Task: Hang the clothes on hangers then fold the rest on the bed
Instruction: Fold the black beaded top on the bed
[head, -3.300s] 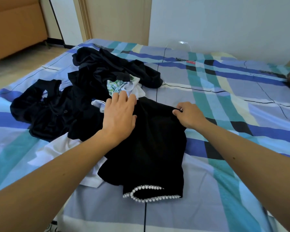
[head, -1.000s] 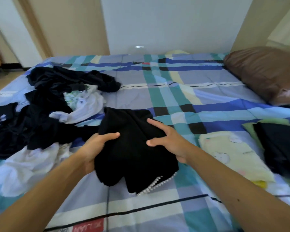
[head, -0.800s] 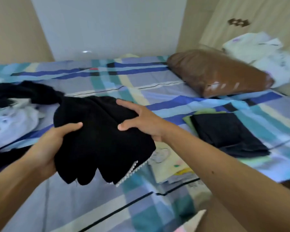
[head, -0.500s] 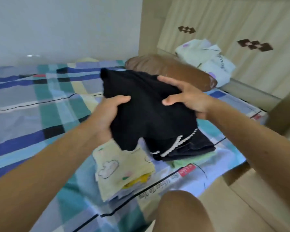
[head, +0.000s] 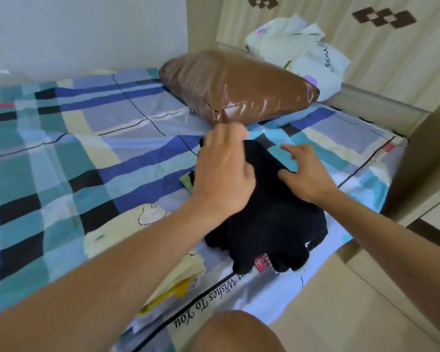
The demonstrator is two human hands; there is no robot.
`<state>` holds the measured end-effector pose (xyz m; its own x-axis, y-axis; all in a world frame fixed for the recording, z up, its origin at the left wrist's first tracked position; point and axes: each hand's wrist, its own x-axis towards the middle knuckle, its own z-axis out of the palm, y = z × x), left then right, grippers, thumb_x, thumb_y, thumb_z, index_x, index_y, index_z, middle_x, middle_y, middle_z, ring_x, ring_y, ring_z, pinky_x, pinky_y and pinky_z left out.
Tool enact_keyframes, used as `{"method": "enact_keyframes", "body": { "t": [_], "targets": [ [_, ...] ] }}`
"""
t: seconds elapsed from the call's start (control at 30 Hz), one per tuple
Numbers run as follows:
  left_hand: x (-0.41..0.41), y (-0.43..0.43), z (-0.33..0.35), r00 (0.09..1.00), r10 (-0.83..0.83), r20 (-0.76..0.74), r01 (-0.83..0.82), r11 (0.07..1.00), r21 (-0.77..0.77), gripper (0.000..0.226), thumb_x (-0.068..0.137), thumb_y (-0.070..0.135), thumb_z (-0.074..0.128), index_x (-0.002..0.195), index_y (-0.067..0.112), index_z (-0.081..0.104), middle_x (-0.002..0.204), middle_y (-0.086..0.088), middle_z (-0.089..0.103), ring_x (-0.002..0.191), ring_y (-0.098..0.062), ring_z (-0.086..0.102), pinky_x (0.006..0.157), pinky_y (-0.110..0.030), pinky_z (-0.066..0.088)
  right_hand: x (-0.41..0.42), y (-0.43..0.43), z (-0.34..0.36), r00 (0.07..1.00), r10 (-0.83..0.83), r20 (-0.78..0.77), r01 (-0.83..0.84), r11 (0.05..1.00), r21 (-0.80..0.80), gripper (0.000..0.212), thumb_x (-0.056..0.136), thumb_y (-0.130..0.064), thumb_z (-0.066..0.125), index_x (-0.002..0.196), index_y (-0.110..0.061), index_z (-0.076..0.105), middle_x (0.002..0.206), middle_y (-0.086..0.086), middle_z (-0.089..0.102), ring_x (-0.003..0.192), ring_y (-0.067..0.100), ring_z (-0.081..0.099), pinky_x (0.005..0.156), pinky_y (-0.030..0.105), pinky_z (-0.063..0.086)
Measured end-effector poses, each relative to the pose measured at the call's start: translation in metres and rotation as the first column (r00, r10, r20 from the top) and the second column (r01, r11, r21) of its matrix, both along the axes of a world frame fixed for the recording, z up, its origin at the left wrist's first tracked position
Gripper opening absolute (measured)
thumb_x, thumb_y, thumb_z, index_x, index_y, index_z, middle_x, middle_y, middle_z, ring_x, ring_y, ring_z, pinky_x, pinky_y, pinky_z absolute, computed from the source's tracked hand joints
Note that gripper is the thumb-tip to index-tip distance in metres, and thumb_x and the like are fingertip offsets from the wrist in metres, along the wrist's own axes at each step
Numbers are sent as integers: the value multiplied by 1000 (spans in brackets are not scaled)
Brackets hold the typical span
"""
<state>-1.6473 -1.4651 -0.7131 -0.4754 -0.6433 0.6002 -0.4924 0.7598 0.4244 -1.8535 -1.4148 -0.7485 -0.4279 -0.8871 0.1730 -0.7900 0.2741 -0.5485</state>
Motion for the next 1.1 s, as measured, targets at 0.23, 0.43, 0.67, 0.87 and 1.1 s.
{"method": "enact_keyframes", "body": {
  "t": [0.23, 0.43, 0.67, 0.87, 1.1],
  "targets": [
    [-10, -56, -59, 687, -143, 713, -90, 956, 279, 118, 74, 93, 34, 161, 18, 6, 169, -2, 1, 155, -25, -7, 125, -50, 1, 13, -44, -35, 953, 301, -32, -287, 933, 218, 61, 104, -46, 45, 159, -33, 24, 169, -4, 13, 156, 15, 5, 127, 38, 5],
    [3, -61, -87, 793, -117, 598, -173, 898, 404, 148, 43, 107, 27, 161, 25, -7, 168, -3, -17, 153, -28, -22, 125, -54, -1, 10, -42, -63, 963, 261, -73, -238, 942, 237, 75, 96, -69, 42, 160, -42, 15, 170, -10, 3, 156, 11, -4, 127, 44, 5],
    [16, -53, -60, 881, -103, 462, -133, 883, 450, 111, 74, 80, 61, 159, 19, 23, 165, -2, 21, 154, -26, 14, 122, -46, 24, 21, -45, -34, 977, 208, 51, -214, 928, 306, 77, 94, -63, 54, 159, -35, 25, 169, -6, 15, 156, 15, 10, 125, 39, 12],
    [92, -37, 9, 992, 24, -121, 37, 878, 477, 70, 77, 46, 80, 137, 24, 52, 124, 2, 64, 118, -11, 60, 100, -35, 50, 96, -58, 33, 902, 258, 348, -221, 965, -144, 60, 90, -41, 73, 144, -22, 54, 145, -4, 56, 135, 10, 50, 116, 38, 39],
    [242, -1, 39, 928, 179, -326, -12, 891, 455, 44, 80, 34, 75, 120, 25, 61, 108, 7, 70, 105, -4, 65, 89, -29, 55, 249, -67, 79, 726, 500, 473, -370, 863, -345, 45, 93, -19, 72, 136, -18, 58, 132, 1, 63, 115, 8, 63, 92, 18, 49]
  ]
}}
